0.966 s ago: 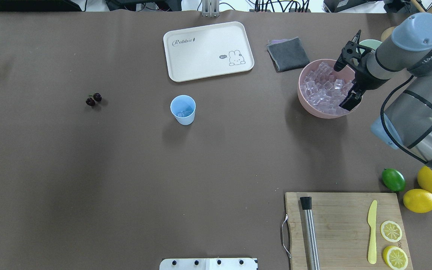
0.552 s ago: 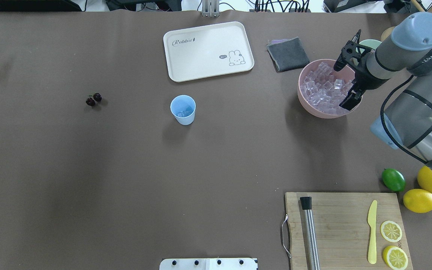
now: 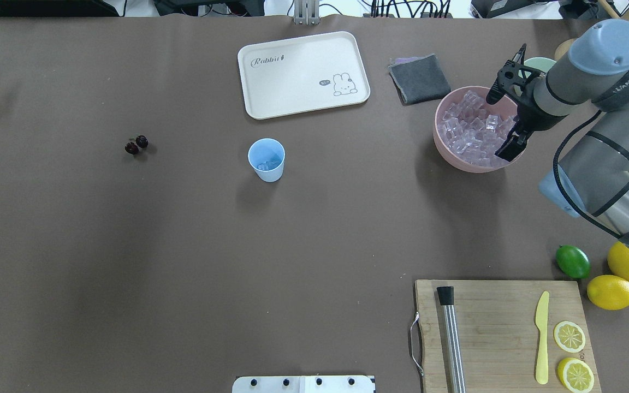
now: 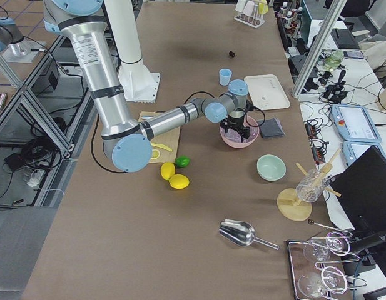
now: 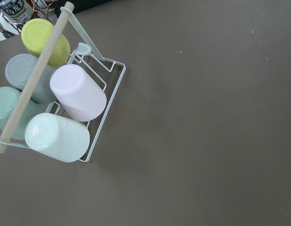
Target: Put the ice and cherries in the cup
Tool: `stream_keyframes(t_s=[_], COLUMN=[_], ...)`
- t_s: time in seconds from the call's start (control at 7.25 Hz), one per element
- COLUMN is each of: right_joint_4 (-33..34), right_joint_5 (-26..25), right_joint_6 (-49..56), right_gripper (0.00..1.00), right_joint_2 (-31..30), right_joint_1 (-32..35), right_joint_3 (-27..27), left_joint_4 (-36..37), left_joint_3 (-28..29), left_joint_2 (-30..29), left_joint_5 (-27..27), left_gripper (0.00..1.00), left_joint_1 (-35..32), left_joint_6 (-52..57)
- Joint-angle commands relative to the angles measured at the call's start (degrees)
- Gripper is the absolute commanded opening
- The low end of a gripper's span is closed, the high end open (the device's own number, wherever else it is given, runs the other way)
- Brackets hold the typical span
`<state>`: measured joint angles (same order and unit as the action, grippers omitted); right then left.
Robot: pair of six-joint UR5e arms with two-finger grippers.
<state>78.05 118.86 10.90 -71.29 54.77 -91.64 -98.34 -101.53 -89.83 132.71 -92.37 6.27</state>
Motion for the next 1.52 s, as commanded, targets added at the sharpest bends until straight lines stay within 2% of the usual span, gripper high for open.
stream_keyframes(t_s=[0.0,0.14,0.28,0.55,0.69,0.83,0.97,1.38], right_joint_4=[0.00,0.00,0.17,0.17,0.17,0.17,0.61,1.40], right_joint_5=[-0.04,-0.04,0.14,0.05,0.05,0.14,0.14,0.76], right_joint_6=[0.00,-0.09,-0.09,-0.09,-0.09,-0.09,-0.09,0.26], right_gripper=[0.94,0.82,0.75,0.74,0.75,0.90,0.99,0.99], right_joint_2=[0.01,0.01,0.01,0.01,0.01,0.01,0.01,0.54], right_joint_1=[-0.02,-0.02,-0.02,-0.02,-0.02,-0.02,-0.02,0.86], right_joint_3=[0.05,-0.03,-0.03,-0.12,-0.12,-0.12,-0.29,-0.91], left_joint_4=[-0.01,-0.01,-0.01,-0.01,-0.01,-0.01,-0.01,-0.01], left_joint_3=[0.10,0.02,0.10,0.02,0.10,0.02,0.01,0.28], left_joint_2=[0.00,0.00,0.00,0.00,0.00,0.00,0.00,0.00], left_joint_5=[0.00,0.00,0.00,0.00,0.00,0.00,0.00,0.00], left_gripper=[0.98,0.98,0.98,0.98,0.98,0.98,0.98,0.98], left_joint_1=[0.00,0.00,0.00,0.09,0.00,0.00,0.00,0.09], left_joint_6=[-0.03,-0.03,0.05,0.05,0.05,-0.03,0.05,-0.03])
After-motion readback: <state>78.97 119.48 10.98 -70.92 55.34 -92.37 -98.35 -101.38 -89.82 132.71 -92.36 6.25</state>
